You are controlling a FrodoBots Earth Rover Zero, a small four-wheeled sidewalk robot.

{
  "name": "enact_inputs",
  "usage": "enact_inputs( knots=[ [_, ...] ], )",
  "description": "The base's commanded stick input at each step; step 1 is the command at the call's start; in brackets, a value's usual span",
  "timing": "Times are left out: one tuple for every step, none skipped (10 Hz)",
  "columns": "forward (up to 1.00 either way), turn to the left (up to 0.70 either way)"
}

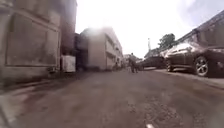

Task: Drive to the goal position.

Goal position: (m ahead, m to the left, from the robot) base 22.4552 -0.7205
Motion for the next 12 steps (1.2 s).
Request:
enact_inputs(
  knots=[
    [0.70, 0.01],
    [0.70, -0.03],
    [0.70, -0.27],
    [0.70, -0.34],
    [0.70, -0.34],
    [0.70, -0.34],
    [0.70, -0.34],
    [0.70, -0.34],
    [0.70, -0.34],
    [0.70, -0.34],
    [0.70, -0.34],
    [0.70, -0.34]
  ],
)
